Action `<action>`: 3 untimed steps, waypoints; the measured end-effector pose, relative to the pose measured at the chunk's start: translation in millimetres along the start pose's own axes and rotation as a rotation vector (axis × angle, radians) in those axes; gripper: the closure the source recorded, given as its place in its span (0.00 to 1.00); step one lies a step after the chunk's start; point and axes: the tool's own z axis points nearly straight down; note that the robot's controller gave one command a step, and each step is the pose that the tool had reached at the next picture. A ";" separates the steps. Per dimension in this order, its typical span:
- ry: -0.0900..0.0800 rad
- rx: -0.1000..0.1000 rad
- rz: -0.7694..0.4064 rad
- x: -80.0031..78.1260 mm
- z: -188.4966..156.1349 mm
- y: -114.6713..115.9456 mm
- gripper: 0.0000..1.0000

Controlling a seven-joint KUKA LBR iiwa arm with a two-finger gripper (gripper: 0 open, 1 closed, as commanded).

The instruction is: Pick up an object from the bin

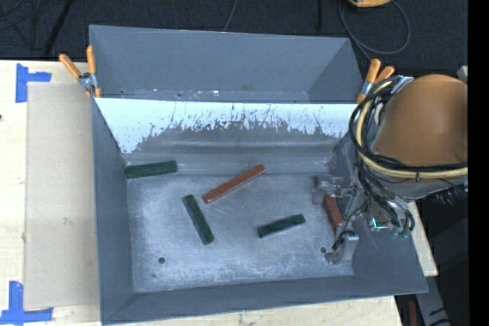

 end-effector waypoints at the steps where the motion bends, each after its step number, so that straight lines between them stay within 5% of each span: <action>1: -0.003 0.000 -0.231 -70.0 169.3 16.6 0.00; 2: -0.008 0.001 -0.138 -56.9 135.0 11.5 0.00; 3: -0.010 0.000 -0.045 -66.5 128.4 10.1 0.00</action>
Offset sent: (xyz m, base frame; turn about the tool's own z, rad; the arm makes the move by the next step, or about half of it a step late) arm 0.0697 0.0161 -0.1659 -0.2320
